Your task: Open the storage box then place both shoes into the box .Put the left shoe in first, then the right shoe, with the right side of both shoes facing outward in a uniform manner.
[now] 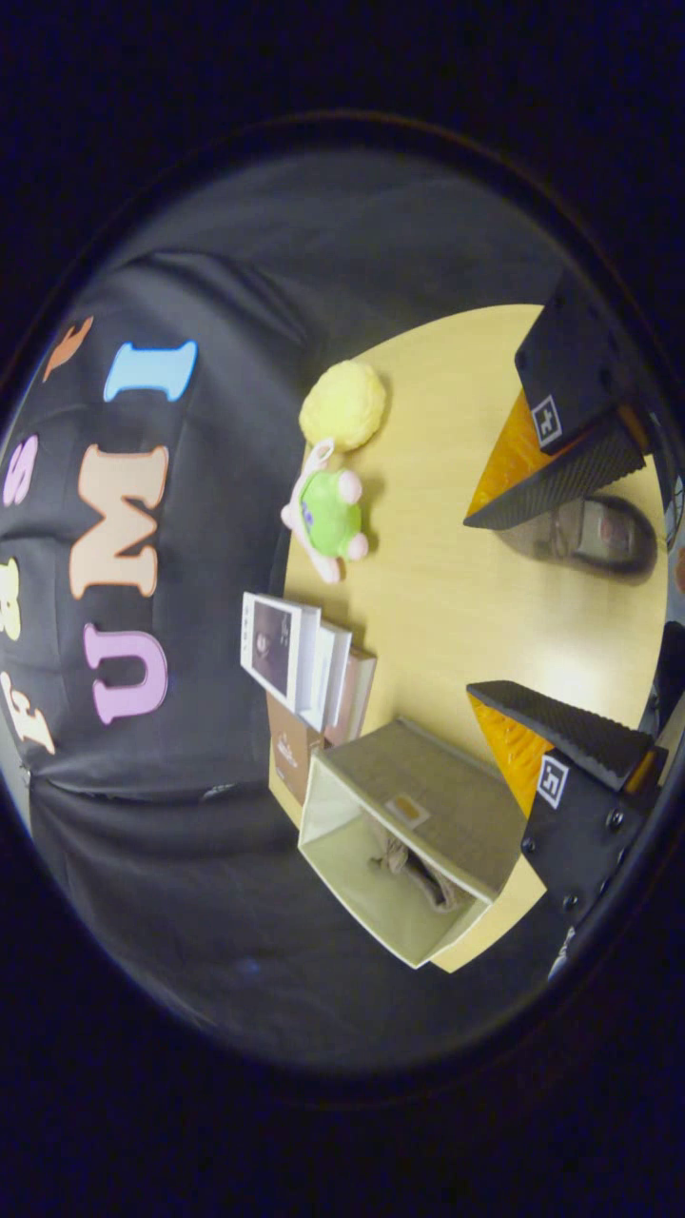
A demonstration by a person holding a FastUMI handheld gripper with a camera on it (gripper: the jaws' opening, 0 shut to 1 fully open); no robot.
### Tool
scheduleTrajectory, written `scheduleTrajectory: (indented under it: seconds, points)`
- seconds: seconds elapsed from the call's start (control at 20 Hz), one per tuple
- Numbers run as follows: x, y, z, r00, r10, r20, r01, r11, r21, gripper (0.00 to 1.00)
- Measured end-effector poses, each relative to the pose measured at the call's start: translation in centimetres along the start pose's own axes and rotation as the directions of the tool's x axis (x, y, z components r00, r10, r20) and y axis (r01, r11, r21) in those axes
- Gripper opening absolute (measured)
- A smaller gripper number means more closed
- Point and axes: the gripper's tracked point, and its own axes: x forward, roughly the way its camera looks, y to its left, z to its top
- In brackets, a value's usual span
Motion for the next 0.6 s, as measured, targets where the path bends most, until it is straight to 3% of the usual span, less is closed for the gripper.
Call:
scheduleTrajectory:
  seconds: [0.25, 0.6]
  points:
    - [0.3, -5.1, -3.6, 0.998, -0.038, -0.055, 0.039, 0.999, 0.016, 1.00]
    - [2.2, -8.8, -10.1, 0.985, -0.026, -0.172, 0.029, 1.000, 0.012, 1.00]
